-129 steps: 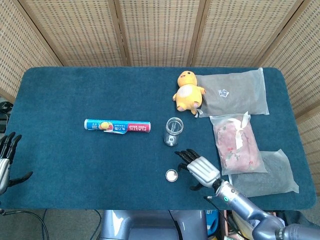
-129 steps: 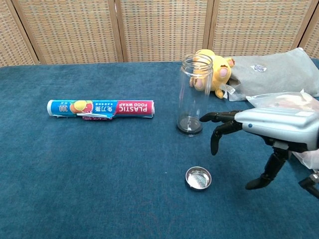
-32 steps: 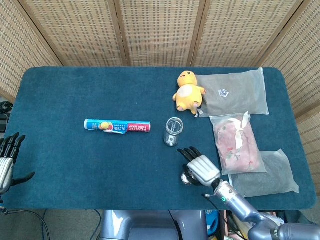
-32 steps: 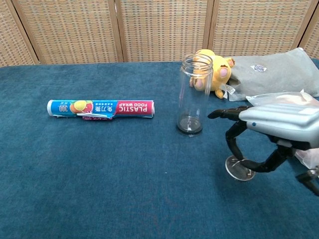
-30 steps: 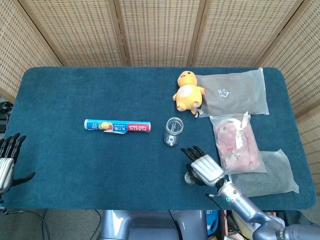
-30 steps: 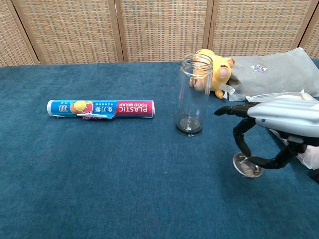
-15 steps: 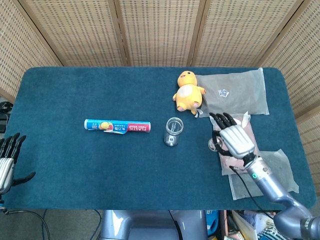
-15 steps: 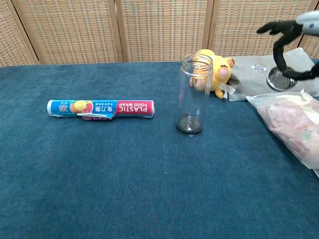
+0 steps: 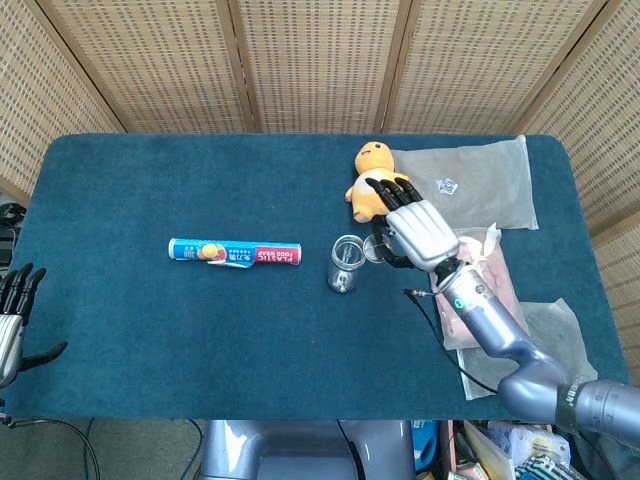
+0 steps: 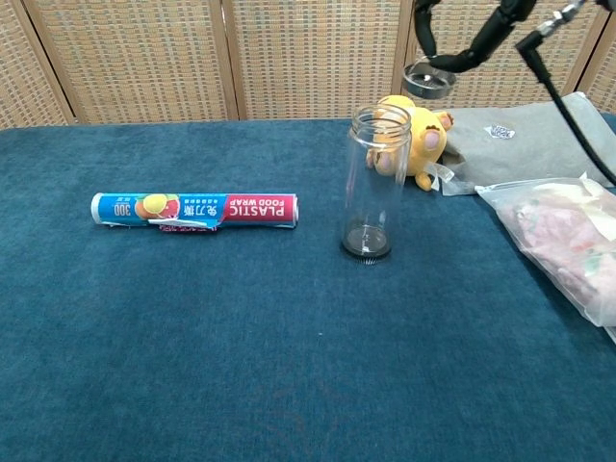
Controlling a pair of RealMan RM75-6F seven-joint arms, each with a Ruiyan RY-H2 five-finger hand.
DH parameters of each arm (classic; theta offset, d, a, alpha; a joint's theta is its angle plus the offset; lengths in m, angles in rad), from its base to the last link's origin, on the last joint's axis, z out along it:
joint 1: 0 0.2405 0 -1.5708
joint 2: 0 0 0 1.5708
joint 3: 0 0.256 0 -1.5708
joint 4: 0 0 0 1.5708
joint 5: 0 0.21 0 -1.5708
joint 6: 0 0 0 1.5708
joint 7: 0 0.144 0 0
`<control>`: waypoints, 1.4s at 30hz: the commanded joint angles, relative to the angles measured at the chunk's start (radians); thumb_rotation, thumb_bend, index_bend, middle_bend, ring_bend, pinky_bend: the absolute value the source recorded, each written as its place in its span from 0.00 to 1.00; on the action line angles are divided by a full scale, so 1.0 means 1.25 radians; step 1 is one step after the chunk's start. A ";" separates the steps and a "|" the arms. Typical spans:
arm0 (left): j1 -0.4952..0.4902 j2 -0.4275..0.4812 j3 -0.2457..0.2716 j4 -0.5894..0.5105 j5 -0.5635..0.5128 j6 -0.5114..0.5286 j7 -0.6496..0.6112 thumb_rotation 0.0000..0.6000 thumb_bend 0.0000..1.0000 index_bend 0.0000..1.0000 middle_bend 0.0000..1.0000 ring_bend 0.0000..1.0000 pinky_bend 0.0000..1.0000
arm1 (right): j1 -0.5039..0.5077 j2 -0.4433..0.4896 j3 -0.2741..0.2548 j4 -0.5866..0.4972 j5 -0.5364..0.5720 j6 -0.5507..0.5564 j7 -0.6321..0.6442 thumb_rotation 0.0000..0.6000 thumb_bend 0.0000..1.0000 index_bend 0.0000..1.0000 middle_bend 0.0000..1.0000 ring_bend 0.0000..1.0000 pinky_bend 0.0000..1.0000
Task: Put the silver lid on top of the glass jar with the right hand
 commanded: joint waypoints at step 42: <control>0.004 0.018 -0.006 0.001 -0.006 0.000 -0.038 1.00 0.07 0.00 0.00 0.00 0.00 | 0.143 -0.122 -0.037 0.049 0.248 0.055 -0.198 1.00 0.68 0.65 0.06 0.00 0.00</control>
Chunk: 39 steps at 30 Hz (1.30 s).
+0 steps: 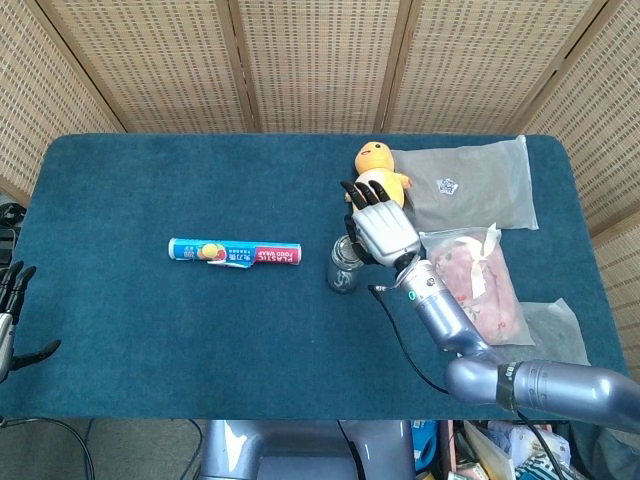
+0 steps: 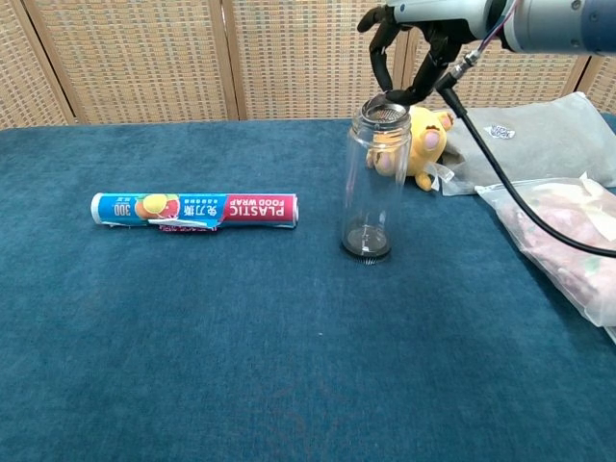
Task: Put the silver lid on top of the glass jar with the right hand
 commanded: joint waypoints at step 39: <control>-0.001 -0.007 0.012 0.008 0.025 0.001 -0.004 1.00 0.07 0.00 0.00 0.00 0.00 | -0.377 0.173 -0.197 -0.152 -0.502 0.361 0.228 1.00 0.00 0.00 0.00 0.00 0.00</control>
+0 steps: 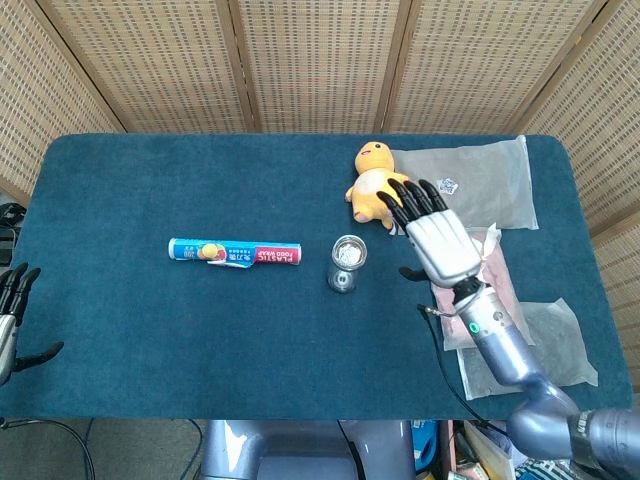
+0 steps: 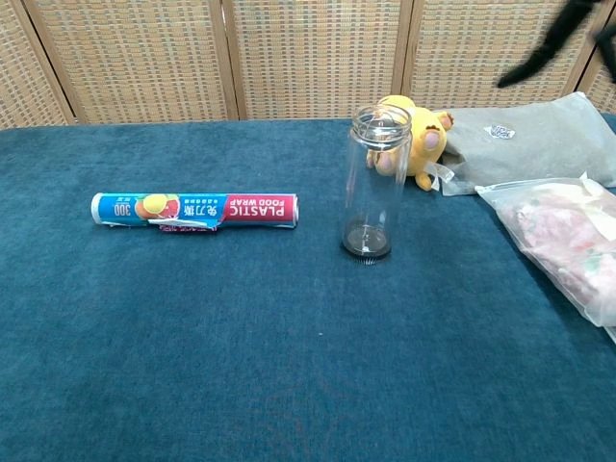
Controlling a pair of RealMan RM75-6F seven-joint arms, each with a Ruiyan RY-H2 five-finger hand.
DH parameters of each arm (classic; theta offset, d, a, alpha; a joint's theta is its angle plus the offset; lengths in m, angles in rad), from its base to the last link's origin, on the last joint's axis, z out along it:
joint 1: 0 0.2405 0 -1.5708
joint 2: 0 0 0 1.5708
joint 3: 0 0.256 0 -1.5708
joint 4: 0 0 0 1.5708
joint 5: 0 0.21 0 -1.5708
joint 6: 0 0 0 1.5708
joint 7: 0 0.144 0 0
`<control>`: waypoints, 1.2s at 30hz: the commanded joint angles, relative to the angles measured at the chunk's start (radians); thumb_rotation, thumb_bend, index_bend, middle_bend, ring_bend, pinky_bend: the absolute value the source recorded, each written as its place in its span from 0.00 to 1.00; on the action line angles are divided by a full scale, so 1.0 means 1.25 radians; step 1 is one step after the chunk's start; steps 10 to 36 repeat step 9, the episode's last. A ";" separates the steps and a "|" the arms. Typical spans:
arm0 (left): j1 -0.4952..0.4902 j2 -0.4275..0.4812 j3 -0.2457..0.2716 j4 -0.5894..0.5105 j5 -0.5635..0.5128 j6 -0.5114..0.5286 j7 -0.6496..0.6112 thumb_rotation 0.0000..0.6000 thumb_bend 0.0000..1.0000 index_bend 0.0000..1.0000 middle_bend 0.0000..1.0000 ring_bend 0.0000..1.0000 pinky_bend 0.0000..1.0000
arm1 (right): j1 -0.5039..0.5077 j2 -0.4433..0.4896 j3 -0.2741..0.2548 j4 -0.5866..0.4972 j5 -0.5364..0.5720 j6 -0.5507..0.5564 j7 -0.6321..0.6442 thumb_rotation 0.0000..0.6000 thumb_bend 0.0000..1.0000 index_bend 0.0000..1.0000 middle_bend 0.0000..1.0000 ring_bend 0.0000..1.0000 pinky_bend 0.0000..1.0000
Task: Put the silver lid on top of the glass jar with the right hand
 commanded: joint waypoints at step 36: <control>0.000 -0.016 0.007 0.012 0.016 0.007 0.020 1.00 0.07 0.00 0.00 0.00 0.00 | -0.306 -0.073 -0.190 0.184 -0.314 0.266 0.182 1.00 0.00 0.00 0.00 0.00 0.00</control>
